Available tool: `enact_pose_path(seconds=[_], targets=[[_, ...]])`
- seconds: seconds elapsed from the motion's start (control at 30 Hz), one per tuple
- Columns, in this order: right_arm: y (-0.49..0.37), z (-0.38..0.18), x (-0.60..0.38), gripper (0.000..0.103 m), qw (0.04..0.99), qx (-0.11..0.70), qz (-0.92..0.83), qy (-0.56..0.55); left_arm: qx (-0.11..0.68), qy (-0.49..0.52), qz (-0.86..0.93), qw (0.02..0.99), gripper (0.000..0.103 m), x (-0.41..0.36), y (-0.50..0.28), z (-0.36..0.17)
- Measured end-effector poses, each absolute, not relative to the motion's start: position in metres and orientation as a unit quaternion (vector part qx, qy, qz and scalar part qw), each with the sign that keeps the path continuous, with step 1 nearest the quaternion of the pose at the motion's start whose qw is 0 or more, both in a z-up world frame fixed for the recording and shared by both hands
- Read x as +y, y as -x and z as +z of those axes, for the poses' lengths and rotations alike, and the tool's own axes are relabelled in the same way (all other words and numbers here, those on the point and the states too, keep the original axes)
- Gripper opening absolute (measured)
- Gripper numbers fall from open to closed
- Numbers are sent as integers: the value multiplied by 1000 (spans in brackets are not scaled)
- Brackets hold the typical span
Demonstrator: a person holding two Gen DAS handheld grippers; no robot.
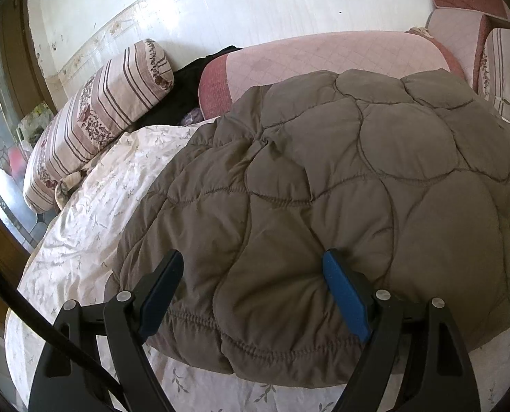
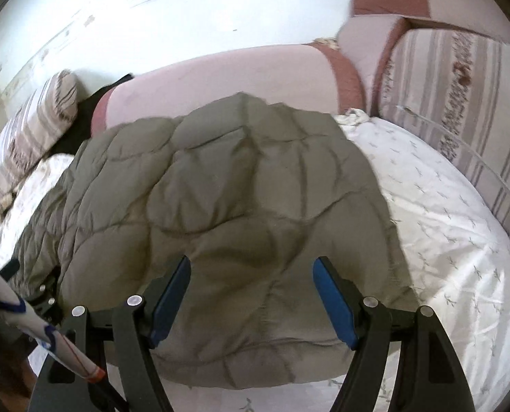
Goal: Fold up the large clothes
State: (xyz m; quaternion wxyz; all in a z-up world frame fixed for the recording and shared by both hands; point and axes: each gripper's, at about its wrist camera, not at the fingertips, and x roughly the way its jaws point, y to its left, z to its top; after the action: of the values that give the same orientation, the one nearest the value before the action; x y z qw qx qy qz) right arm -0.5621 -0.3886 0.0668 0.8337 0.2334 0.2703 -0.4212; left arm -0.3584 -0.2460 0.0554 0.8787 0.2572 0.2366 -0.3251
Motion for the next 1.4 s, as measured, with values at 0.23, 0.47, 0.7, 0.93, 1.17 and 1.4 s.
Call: enact_pose_path(seconds=[0.23, 0.47, 0.7, 0.93, 1.17, 1.4], targets=[[573, 45, -416, 78, 802, 300, -414, -308, 236, -259, -325, 878, 83, -247, 358, 55], [586, 55, -414, 79, 801, 283, -426, -312, 241, -260, -329, 875, 83, -245, 356, 57], [625, 50, -433, 85, 749, 271, -485, -360, 263, -249, -345, 866, 83, -238, 350, 65], [667, 10, -456, 90, 707, 230, -423, -519, 400, -105, -350, 840, 83, -197, 283, 82], [676, -7, -457, 94, 688, 192, -381, -587, 480, -5, -314, 819, 83, -145, 224, 70], [681, -18, -446, 94, 669, 145, -325, -652, 590, 154, -328, 721, 83, -112, 190, 25]])
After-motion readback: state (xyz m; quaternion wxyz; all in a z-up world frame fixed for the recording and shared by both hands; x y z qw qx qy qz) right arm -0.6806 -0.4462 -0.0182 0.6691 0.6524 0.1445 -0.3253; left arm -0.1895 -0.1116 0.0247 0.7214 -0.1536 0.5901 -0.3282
